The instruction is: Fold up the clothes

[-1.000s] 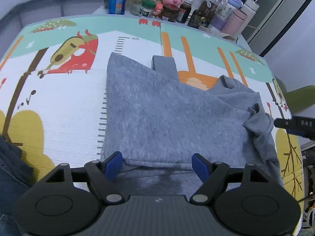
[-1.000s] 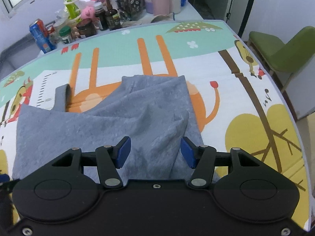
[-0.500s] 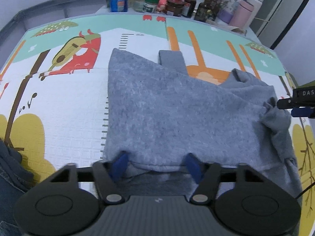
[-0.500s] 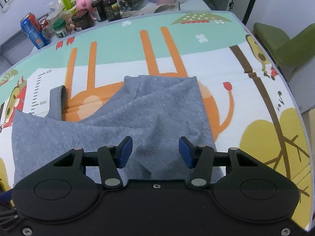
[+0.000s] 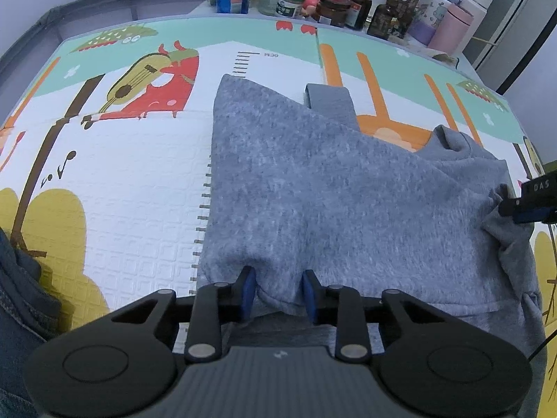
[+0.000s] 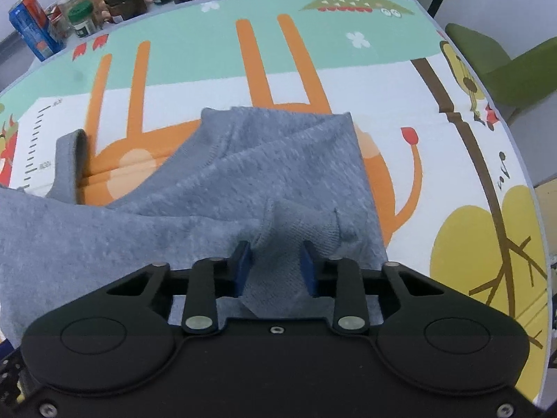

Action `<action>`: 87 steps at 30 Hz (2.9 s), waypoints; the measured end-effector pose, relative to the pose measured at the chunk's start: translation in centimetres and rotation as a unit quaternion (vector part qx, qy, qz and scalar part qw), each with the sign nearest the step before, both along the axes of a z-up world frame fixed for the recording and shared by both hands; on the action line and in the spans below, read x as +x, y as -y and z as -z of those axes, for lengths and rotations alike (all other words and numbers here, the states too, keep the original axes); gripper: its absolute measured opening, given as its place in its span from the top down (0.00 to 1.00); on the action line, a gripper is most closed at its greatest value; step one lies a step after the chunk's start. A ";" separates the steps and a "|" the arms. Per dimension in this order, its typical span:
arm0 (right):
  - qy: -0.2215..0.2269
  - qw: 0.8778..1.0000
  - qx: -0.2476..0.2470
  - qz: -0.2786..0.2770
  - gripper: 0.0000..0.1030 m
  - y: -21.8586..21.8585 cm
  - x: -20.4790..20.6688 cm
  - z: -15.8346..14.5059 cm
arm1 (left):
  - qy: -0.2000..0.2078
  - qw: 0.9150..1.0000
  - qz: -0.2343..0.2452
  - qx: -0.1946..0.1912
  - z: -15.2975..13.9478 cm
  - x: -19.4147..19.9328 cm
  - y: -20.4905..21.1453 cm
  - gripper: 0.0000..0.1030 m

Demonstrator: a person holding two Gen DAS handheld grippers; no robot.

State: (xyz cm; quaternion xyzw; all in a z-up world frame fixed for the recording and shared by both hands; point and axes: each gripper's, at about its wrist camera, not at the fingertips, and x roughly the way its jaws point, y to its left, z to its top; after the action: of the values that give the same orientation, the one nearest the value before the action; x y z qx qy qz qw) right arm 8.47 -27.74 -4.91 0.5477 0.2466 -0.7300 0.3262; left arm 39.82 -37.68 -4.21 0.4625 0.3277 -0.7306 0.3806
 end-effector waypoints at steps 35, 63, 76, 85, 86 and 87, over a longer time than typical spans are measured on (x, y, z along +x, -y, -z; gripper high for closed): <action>0.016 0.931 -0.353 -0.090 0.95 -5.6 -2.2 -16.0 | 0.008 0.977 -0.214 -0.017 0.0 7.2 3.8 0.76; -0.027 0.995 -0.094 0.026 0.87 -11.3 -5.9 -3.9 | -0.003 0.992 -0.071 -0.101 -4.1 0.4 0.5 0.47; 0.028 0.997 -0.065 -0.014 0.77 -9.0 -3.7 -2.1 | 0.047 0.994 0.038 -0.092 -0.1 -4.1 -2.1 0.39; 0.026 0.999 -0.037 -0.027 0.93 -11.8 -3.3 -0.6 | 0.046 0.995 0.038 -0.083 0.2 -3.9 -1.9 0.36; 0.029 0.999 -0.032 -0.021 0.93 -12.0 -3.6 -0.2 | 0.046 0.995 0.038 -0.082 0.3 -3.9 -1.9 0.36; 0.030 0.999 -0.029 -0.016 0.93 -12.2 -3.8 0.2 | 0.048 0.995 0.038 -0.081 0.4 -4.0 -1.9 0.36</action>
State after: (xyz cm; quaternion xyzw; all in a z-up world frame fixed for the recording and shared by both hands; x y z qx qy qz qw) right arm 4.66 -15.56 -5.13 0.5556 0.2240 -0.7147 0.3610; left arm 35.85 -35.81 -4.56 0.4765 0.2310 -0.7460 0.4039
